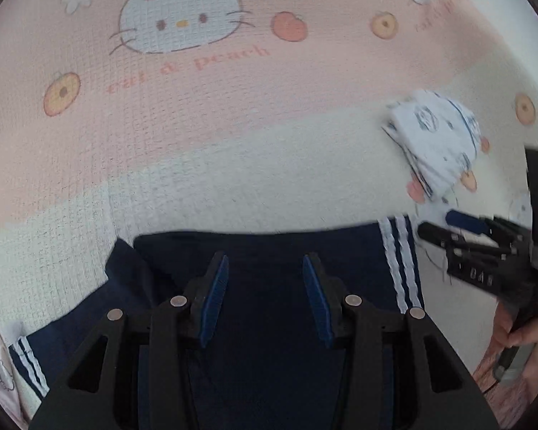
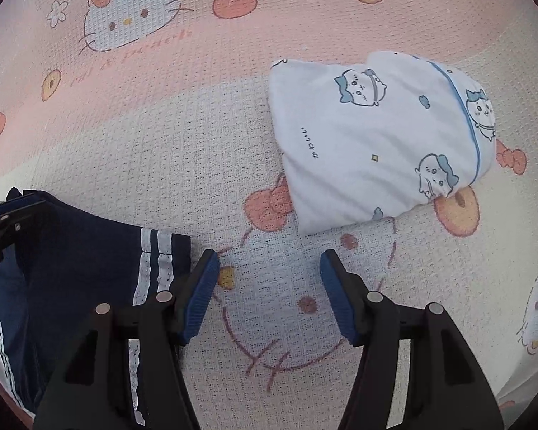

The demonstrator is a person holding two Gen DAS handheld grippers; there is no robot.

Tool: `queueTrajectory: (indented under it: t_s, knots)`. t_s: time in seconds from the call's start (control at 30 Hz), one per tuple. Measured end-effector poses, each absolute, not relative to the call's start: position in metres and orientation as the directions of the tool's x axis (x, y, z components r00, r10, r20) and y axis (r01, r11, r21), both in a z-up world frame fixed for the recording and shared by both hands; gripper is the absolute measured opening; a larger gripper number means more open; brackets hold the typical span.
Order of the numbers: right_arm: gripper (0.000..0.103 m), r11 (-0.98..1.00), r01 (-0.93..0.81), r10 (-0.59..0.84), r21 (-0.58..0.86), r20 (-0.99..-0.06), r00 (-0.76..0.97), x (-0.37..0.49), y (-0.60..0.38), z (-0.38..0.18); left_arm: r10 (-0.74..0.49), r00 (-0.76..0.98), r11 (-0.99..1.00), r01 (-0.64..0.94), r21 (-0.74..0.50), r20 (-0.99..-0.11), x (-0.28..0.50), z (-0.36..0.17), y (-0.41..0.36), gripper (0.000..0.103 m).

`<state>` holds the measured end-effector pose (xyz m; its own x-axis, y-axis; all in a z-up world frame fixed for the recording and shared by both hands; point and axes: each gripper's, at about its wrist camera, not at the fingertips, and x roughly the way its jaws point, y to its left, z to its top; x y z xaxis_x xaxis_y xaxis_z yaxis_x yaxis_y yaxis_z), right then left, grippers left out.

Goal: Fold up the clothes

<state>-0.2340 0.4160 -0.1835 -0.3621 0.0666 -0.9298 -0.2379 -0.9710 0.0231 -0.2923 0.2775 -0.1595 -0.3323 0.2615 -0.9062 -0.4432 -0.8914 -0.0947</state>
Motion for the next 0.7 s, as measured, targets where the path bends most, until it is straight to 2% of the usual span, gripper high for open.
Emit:
queueTrajectory:
  t_s: [0.1,0.17,0.23,0.27,0.37,0.4,0.5,0.63,0.7]
  knots:
    - [0.06,-0.958,-0.267,-0.003,0.102,-0.937,-0.348,-0.197,0.425,-0.17,0.22,-0.341,-0.881,-0.472,-0.036,-0.914,-0.238,-0.158,0.276,0.045]
    - [0.06,-0.951,-0.272,-0.039,0.144,-0.933,-0.357,-0.177,0.42,-0.162,0.199,-0.316,-0.897,-0.441,-0.043,-0.928,-0.205,-0.166,0.243,0.045]
    - [0.06,-0.945,-0.282,-0.051,0.167,-0.926,-0.375,-0.161,0.414,-0.157,0.166,-0.3,-0.918,-0.396,-0.036,-0.939,-0.181,-0.171,0.243,0.045]
    - [0.06,-0.93,-0.327,-0.047,0.169,-0.936,-0.349,-0.154,0.413,-0.158,0.15,-0.303,-0.927,-0.374,-0.027,-0.941,-0.172,-0.174,0.241,0.045]
    - [0.061,-0.848,-0.439,-0.163,0.298,-0.933,-0.32,-0.114,0.397,-0.167,0.111,-0.28,-0.931,-0.366,-0.001,-0.953,-0.157,-0.19,0.244,0.045]
    - [0.061,-0.86,-0.409,-0.188,0.304,-0.935,-0.299,-0.107,0.387,-0.168,0.092,-0.272,-0.928,-0.373,0.017,-0.958,-0.156,-0.198,0.251,0.045]
    - [0.06,-0.949,-0.251,-0.12,0.193,-0.953,-0.279,-0.104,0.351,-0.161,0.054,-0.266,-0.92,-0.388,0.056,-0.962,-0.143,-0.198,0.244,0.045]
    - [0.06,-0.951,-0.222,-0.155,0.216,-0.952,-0.264,-0.093,0.338,-0.159,0.053,-0.28,-0.945,-0.324,0.042,-0.959,-0.131,-0.192,0.223,0.045]
    - [0.06,-0.967,-0.168,-0.152,0.19,-0.965,-0.214,-0.076,0.331,-0.165,-0.039,-0.321,-0.94,-0.309,0.144,-0.946,-0.125,-0.202,0.219,0.045]
